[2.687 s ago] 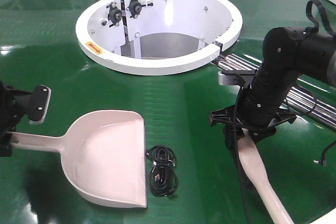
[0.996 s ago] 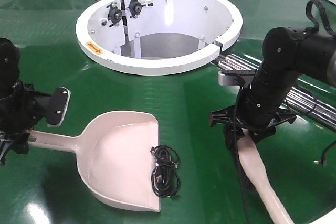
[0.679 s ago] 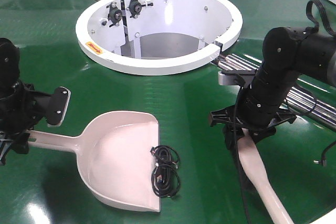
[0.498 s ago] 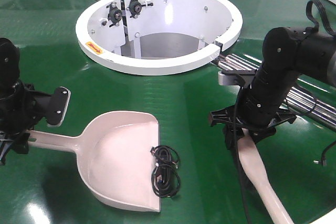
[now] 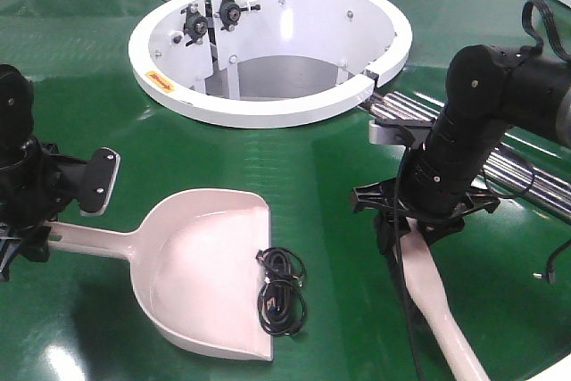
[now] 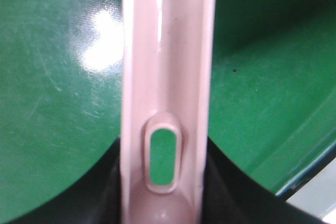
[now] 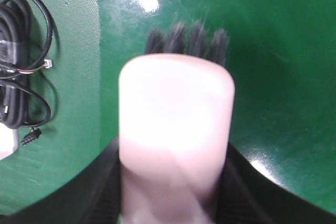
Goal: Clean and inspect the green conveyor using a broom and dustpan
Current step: 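Sweep the black cable into the dustpan with the brush in the right gripper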
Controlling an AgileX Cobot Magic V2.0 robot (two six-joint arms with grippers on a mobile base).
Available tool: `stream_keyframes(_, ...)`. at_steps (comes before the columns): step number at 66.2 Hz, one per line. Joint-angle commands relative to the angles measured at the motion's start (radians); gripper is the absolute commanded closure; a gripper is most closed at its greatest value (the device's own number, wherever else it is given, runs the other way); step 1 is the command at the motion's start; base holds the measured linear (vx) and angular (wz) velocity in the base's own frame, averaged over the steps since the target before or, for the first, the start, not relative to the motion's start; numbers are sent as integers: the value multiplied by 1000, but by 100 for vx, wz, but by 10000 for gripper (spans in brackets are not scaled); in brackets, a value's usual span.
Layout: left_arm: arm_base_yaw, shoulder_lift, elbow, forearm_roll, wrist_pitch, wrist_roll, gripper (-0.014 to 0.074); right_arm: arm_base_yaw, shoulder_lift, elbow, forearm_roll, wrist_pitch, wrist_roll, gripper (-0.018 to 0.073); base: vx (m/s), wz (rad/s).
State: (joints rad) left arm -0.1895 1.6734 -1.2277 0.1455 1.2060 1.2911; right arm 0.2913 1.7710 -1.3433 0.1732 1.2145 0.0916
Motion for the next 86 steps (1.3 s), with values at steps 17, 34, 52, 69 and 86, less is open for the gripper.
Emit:
stream_keyframes(17, -14, -36, -26, -24, 9, 7, 620, 45, 50, -57, 116, -9, 38, 569, 0, 0)
stream_keyframes(34, -14, -36, -26, -24, 9, 7, 620, 120, 138, -111, 145, -4, 40, 569, 0, 0)
stream_keyframes(52, -14, -36, -26, -24, 9, 7, 620, 187, 231, -185, 180, -1, 43, 569, 0, 0)
stream_keyframes(69, -14, -36, -26, -24, 9, 7, 620, 257, 348, -362, 234, 41, 46, 569, 0, 0)
stream_keyframes(86, -14, -36, -26, -24, 9, 7, 619, 324, 430, -561, 250, 68, 80, 569, 0, 0)
